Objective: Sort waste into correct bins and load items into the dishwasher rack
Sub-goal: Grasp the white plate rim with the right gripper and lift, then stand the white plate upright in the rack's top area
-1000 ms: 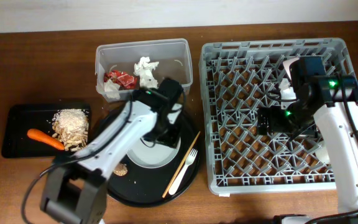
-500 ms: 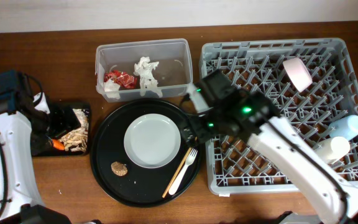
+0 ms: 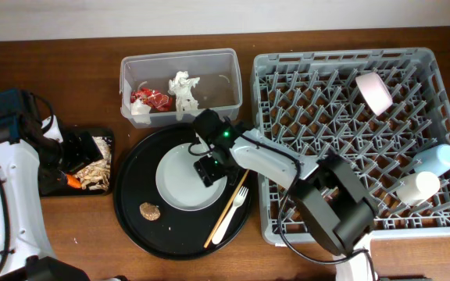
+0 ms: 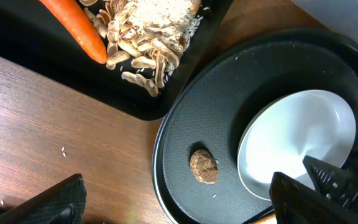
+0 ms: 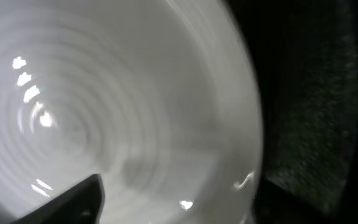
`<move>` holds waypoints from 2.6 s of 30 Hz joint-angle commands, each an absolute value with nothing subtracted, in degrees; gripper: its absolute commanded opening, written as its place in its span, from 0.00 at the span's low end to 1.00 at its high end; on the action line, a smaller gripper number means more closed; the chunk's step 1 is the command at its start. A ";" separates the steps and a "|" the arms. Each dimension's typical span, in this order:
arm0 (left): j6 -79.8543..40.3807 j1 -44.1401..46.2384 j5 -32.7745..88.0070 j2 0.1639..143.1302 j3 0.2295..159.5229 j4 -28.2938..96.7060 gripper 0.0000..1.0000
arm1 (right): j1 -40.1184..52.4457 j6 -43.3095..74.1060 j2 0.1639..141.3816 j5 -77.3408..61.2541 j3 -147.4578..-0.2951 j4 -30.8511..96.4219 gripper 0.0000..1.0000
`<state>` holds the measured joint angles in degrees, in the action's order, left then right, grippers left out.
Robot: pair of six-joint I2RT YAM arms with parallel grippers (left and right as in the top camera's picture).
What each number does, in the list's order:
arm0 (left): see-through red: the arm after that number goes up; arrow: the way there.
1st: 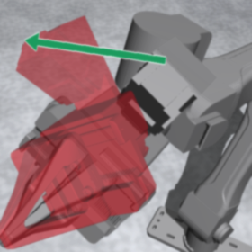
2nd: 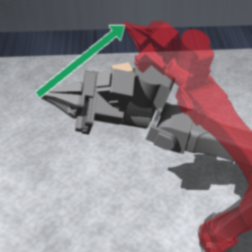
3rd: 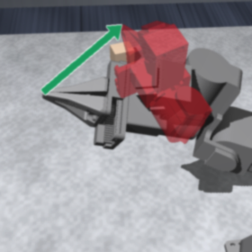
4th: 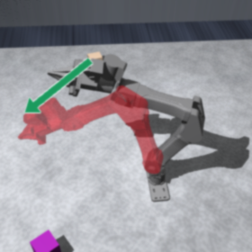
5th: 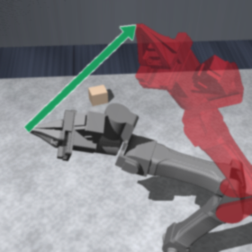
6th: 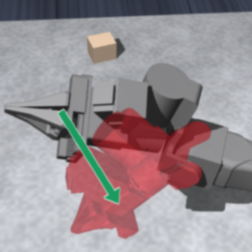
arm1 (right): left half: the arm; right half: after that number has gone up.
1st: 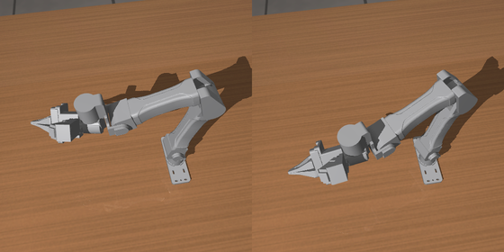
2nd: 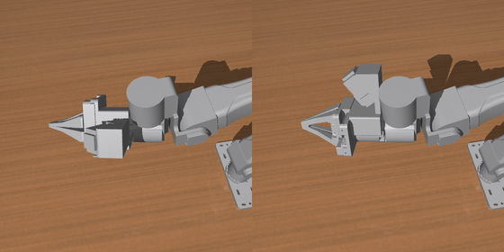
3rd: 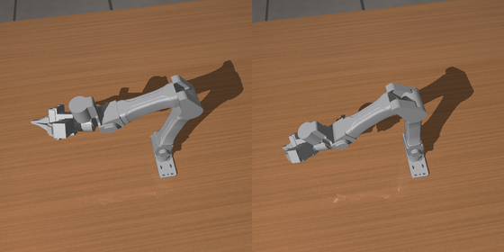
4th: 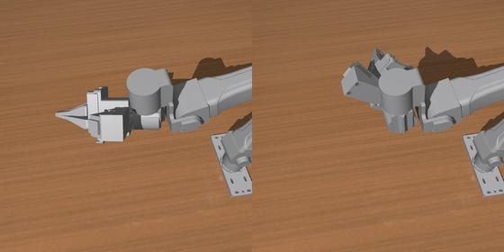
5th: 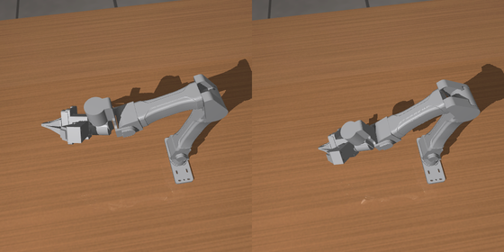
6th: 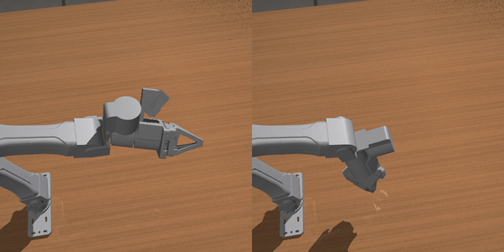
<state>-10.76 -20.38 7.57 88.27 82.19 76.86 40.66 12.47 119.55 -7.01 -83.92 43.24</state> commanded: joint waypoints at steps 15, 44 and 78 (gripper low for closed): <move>-11.11 -20.51 8.36 87.18 82.61 76.73 0.94 | 32.64 14.41 104.51 14.59 -101.23 64.69 0.04; -11.11 -20.51 8.38 87.18 82.61 76.84 0.94 | 16.49 32.01 111.07 53.87 -99.66 71.26 0.04; -28.99 8.58 8.40 87.20 62.70 74.56 0.99 | 11.09 12.36 90.04 2.11 -99.59 82.52 0.90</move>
<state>-17.80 6.66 8.14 87.94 68.62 75.88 14.61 14.87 90.17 2.48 -99.72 81.71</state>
